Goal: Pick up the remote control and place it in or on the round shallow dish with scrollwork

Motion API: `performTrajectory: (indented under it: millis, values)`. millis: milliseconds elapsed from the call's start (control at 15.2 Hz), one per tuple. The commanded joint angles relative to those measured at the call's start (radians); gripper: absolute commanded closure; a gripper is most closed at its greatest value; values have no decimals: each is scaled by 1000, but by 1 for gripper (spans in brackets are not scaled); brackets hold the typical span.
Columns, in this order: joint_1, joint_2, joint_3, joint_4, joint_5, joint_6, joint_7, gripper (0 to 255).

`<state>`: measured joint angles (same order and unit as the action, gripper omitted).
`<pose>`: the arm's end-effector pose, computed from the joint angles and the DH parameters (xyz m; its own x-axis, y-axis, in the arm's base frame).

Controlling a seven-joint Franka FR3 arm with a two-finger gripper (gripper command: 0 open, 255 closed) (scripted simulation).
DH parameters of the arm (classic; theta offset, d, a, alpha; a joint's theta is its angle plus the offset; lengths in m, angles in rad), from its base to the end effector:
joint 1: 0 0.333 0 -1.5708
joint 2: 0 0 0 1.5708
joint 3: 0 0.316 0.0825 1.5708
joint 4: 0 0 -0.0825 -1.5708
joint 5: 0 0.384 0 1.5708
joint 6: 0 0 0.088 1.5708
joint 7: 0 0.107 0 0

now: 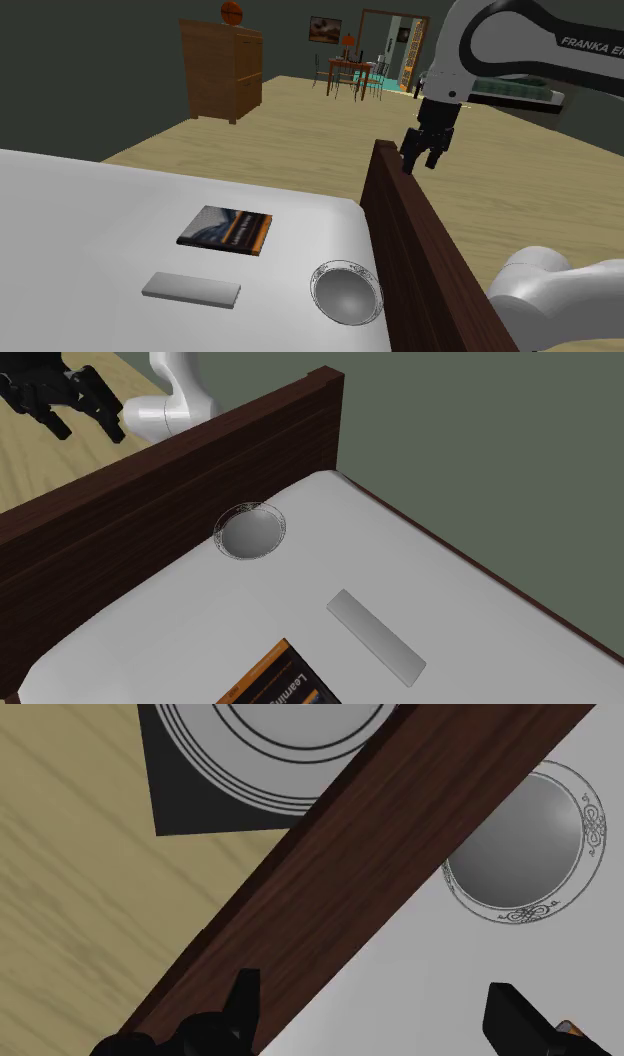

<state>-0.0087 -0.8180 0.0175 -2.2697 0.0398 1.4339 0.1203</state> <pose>0.2833 0.0094 0.6282 0.9935 -0.1116 -0.0209 -0.1121 -0.9934 -0.0244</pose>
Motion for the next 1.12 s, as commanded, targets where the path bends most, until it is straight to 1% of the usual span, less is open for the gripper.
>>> performTrajectory:
  millis: [0,528,1056]
  values:
    - [0,0,0,0,0,0,0,0]
    - [67,177,100,-11,57,196,10,0]
    - [123,395,203,43,80,368,24,0]
